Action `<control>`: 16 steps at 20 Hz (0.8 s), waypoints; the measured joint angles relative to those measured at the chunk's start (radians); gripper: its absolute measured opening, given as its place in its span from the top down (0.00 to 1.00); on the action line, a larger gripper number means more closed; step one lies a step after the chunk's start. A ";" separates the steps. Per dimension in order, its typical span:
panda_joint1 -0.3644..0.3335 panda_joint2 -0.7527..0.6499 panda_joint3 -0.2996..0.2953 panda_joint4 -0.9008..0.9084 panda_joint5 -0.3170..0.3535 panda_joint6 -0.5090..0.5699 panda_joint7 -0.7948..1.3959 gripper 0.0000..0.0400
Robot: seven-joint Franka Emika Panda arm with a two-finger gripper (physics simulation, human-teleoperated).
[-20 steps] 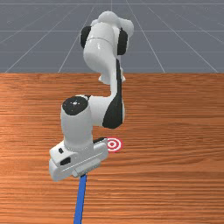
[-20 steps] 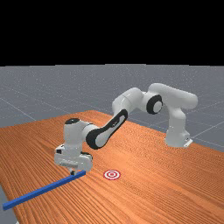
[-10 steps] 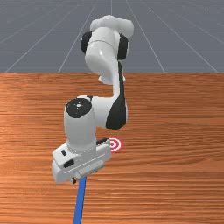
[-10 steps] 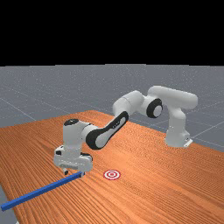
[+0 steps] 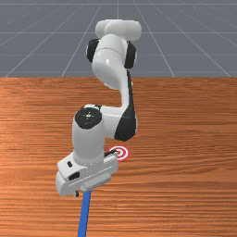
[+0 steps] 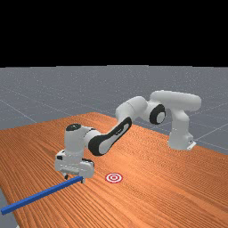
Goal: Pull the pivot to the target area
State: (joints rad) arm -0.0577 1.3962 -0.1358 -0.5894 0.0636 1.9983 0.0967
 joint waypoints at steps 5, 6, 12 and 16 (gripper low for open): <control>-0.014 -0.013 0.028 -0.014 0.025 -0.009 -0.027 0.00; -0.014 -0.013 0.028 -0.014 0.025 -0.009 -0.027 0.39; -0.011 -0.006 0.024 -0.006 0.018 -0.006 -0.037 0.76; -0.035 -0.117 0.078 -0.205 0.075 0.067 -0.088 0.76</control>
State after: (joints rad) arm -0.0923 1.2795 -0.0579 -0.7949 0.1385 2.0653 0.0090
